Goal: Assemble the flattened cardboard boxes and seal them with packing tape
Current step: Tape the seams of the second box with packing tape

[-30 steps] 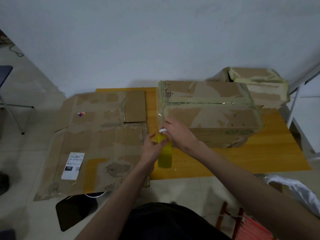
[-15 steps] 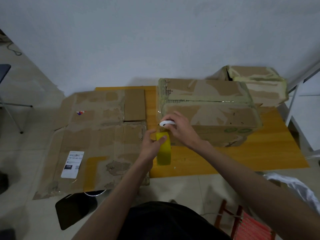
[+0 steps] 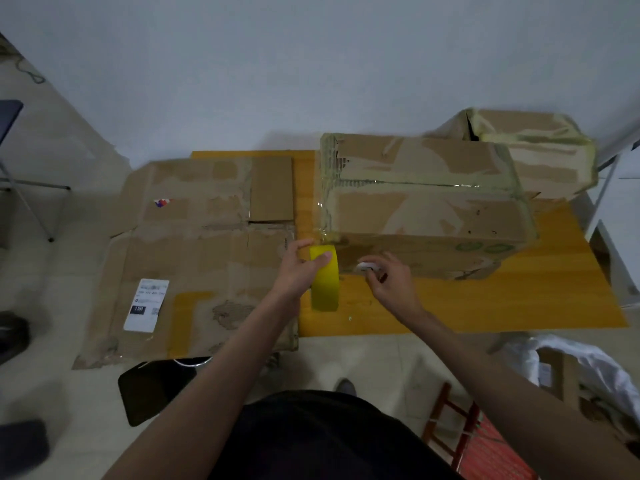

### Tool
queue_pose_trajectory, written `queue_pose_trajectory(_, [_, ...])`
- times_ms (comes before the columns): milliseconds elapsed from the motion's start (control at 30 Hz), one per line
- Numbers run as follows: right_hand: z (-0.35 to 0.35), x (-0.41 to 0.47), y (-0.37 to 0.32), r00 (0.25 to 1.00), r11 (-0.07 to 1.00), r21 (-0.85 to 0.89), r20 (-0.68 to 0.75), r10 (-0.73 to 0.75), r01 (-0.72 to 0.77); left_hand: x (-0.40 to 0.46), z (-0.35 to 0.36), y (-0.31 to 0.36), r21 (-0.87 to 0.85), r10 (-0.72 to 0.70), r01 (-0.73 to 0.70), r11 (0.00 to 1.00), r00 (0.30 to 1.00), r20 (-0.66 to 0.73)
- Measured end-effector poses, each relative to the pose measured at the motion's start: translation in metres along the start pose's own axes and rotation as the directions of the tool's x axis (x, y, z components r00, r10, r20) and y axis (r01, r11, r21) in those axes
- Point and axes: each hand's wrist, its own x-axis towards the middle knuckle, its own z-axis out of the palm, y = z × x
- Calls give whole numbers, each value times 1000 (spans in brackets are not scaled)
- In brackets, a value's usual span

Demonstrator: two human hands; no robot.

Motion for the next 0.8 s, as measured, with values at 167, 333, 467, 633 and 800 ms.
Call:
queue_pose_trajectory(167, [32, 7, 53, 933, 974, -169, 299, 198, -153, 2, 0, -1, 1, 11, -11, 1000, 1000, 0])
queue_pose_trajectory(333, [56, 8, 95, 840, 920, -240, 383, 384, -311, 1, 2, -4, -5, -5, 5, 1000, 1000, 11])
queue_pose_trajectory(467, [66, 11, 116, 828, 914, -223, 390, 403, -339, 1, 4, -9, -25, -15, 16, 1000, 1000, 16])
queue_pose_trajectory(633, [64, 19, 112, 839, 894, -369, 376, 393, -254, -1, 5, -6, -25, -17, 18, 1000, 1000, 18])
queue_pose_trajectory(800, [38, 30, 26, 928, 893, 267, 184, 322, -363, -3, 5, -2, -38, -12, 12, 999, 1000, 19])
